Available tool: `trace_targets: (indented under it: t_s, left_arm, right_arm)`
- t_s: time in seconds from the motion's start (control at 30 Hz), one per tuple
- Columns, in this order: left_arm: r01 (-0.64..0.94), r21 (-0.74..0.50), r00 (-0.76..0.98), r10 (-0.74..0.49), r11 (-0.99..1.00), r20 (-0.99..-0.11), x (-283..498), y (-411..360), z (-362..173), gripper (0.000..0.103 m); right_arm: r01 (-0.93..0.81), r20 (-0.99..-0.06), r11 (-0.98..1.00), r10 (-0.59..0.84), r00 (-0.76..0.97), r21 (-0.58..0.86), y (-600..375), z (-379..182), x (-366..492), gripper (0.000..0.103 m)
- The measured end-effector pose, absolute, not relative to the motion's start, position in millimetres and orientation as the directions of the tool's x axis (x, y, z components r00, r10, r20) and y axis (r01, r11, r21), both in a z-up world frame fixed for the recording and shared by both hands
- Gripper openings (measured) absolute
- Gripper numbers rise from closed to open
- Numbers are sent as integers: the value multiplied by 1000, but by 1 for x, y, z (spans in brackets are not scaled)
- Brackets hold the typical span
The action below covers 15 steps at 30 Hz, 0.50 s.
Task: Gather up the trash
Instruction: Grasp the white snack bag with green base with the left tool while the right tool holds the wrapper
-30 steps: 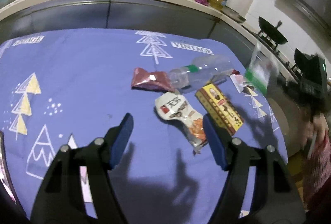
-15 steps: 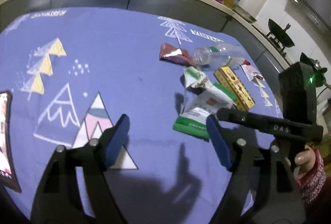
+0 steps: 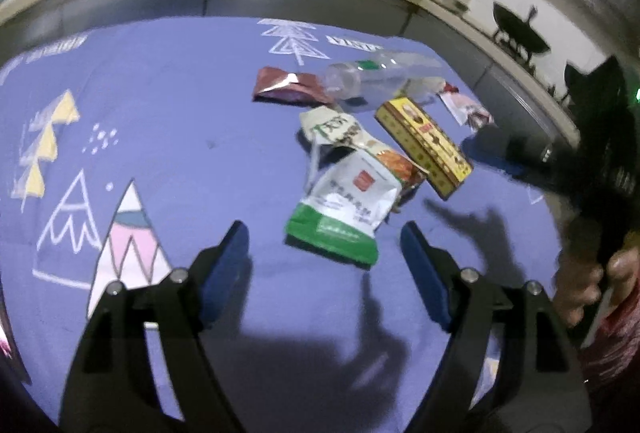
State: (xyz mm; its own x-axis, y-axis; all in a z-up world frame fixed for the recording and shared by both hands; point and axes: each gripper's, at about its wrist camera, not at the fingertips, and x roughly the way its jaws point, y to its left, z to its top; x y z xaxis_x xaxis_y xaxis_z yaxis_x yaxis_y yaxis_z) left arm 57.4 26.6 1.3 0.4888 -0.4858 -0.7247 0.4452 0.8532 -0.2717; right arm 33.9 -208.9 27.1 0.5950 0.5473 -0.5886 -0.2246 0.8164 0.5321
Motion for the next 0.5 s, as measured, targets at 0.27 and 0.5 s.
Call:
trace_targets:
  t_s: [0.27,0.5]
  left_arm:
    - [481,-156,479,-408,863,-777,71,-14,-23,75]
    - [477,-182,482,-429,860,-764,79,-9,-27,33]
  right_arm:
    - [0,-554,689,583,595,725,-279,-5,28,44]
    - [36,-591,679,610,529,733,-245,-34,41,42]
